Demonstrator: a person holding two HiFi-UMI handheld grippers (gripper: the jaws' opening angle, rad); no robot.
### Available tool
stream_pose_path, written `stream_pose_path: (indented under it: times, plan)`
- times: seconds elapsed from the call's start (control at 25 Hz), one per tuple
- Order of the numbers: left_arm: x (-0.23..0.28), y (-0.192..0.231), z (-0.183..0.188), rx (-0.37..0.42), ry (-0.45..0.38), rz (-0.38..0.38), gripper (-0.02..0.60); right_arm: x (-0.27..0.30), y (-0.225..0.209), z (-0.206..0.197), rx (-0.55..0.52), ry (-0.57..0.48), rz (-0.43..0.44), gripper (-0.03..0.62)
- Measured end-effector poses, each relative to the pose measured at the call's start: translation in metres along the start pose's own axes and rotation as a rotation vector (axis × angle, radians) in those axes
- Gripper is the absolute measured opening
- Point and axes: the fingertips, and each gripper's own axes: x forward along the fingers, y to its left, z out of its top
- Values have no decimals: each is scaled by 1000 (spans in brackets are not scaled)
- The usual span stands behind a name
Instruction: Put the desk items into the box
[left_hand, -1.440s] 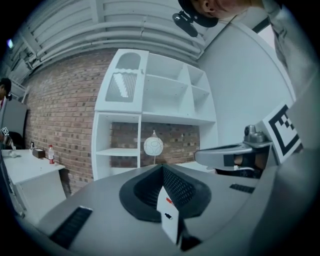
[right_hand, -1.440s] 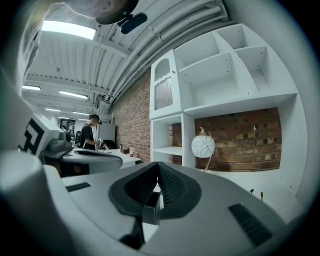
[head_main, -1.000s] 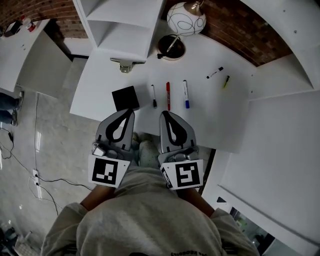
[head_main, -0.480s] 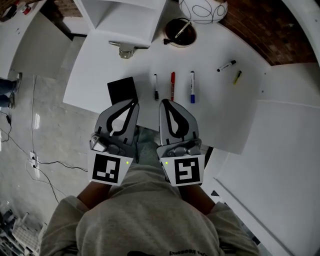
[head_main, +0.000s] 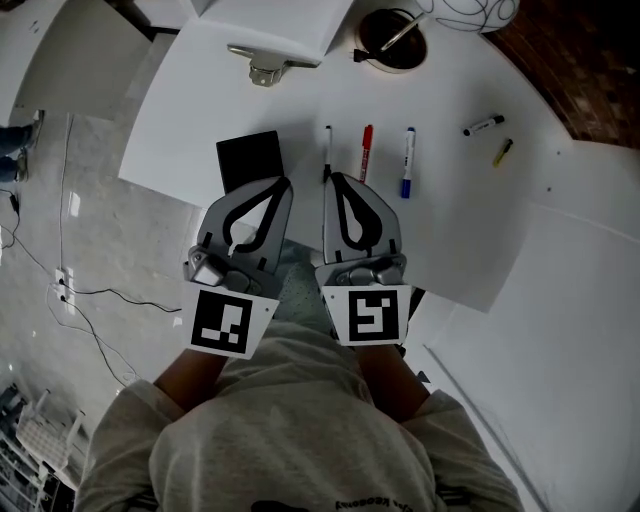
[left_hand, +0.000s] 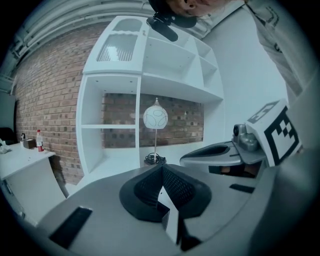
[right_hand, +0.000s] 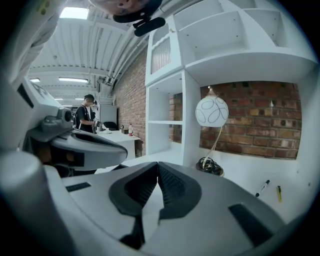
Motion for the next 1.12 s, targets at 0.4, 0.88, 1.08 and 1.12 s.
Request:
stream_pose_path:
  times: [0.4,0.88,1.08,1.12]
  plan:
    - [19,4,-26,-46,109,13,5,33,-8,-52,18,118,9,18]
    - [37,-2,-41,-35,205,5,5,57,-22,-117,69,327,6,19]
    - [41,-3,-40,-34,217,8,5,68,-27,-136,107,420,8,20]
    - [42,-3,-40,-36,220,9,5,70,-28,-139,109,438,8,20]
